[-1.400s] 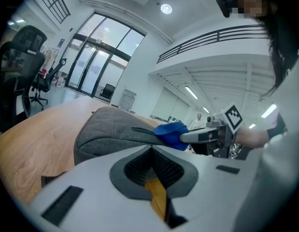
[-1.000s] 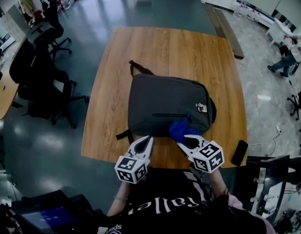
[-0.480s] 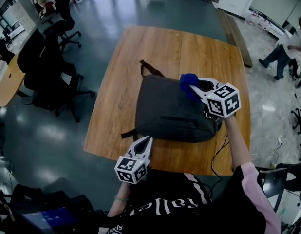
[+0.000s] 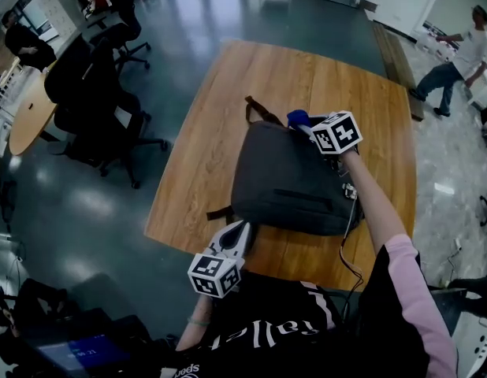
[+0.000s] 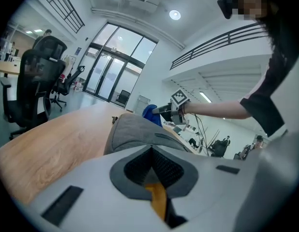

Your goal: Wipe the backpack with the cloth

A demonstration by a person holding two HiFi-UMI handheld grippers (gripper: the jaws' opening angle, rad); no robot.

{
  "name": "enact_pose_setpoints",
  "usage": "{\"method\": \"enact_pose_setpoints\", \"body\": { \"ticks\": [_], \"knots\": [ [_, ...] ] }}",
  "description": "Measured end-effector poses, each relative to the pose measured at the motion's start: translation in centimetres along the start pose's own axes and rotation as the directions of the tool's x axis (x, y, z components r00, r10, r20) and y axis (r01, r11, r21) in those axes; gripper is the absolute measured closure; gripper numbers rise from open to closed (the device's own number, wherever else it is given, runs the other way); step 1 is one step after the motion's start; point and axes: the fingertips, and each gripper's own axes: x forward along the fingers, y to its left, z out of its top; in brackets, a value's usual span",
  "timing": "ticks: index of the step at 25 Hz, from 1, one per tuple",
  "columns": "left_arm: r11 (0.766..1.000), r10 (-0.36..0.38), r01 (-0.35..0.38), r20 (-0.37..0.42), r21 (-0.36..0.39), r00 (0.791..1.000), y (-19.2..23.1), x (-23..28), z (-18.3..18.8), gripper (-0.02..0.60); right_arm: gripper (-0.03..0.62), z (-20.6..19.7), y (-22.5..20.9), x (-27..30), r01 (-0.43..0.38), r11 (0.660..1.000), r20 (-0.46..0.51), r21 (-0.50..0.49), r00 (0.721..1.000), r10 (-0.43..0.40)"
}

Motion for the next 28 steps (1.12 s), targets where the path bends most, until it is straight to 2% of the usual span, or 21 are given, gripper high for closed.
{"method": "enact_pose_setpoints", "body": {
  "ticks": [5, 16, 22, 28],
  "knots": [
    [1.0, 0.008, -0.008, 0.01, -0.002, 1.0, 0.2, -0.2, 0.0, 0.583, 0.528, -0.3, 4.0, -1.9, -0.048, 0.999, 0.056, 0.004, 0.997, 0.048],
    [0.999, -0.049, 0.049, -0.012, 0.019, 0.999, -1.3, 0.3, -0.3, 0.583, 0.528, -4.5, 15.3, -8.2, -0.162, 0.984, 0.174, 0.075, 0.974, 0.147],
    [0.998, -0.063, 0.063, -0.013, 0.022, 0.998, -1.7, 0.3, -0.7, 0.583, 0.528, -9.3, 21.2, -9.9, -0.2, 0.973, 0.146, 0.116, 0.972, 0.183],
    [1.0, -0.02, 0.02, 0.005, 0.008, 1.0, -0.6, -0.4, -0.7, 0.583, 0.527, -13.4, 25.2, -10.1, -0.266, 0.953, 0.078, 0.142, 0.963, 0.257]
  ]
}}
